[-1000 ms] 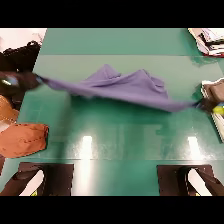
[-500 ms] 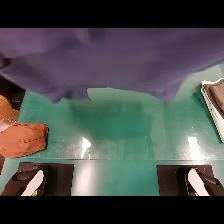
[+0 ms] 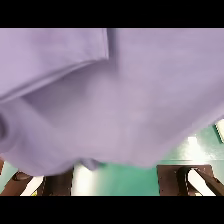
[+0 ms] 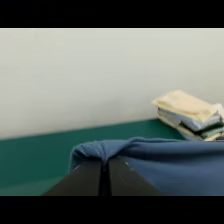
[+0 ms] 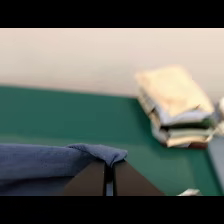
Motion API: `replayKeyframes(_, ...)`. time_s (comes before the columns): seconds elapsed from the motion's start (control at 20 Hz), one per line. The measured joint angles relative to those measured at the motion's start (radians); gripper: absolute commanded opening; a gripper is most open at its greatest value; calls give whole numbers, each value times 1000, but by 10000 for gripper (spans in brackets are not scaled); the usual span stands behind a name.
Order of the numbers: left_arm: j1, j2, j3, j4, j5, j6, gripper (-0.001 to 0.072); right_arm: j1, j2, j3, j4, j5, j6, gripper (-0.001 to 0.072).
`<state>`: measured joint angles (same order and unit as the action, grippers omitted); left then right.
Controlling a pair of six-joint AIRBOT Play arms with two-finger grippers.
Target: Fold the shirts.
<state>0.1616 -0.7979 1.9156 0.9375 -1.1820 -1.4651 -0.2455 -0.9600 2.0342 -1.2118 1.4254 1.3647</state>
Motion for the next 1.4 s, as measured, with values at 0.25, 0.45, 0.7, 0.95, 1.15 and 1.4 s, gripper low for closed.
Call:
replayKeyframes(0.25, 0, -134, -357, -2, -53, 31, 24, 114, -230, -189, 0, 57, -18, 15)
replayKeyframes(0.45, -3, -336, -536, -6, -3, 67, 24, 166, -446, -298, 2, 31, -24, 15)
replayKeyframes(0.7, -49, -602, -563, -68, 248, 163, 25, 182, -695, -237, 5, -55, -18, 15)
replayKeyframes(0.95, -59, -720, -465, -78, 333, 204, 23, 183, -806, -122, 8, -61, -13, 14)
replayKeyframes(1.15, -54, -740, -443, 17, 145, 211, 22, 190, -774, -209, -34, -45, -20, 14)
replayKeyframes(1.4, -60, -747, -579, 115, 68, 213, 25, 233, -678, -466, -105, -133, -23, 15)
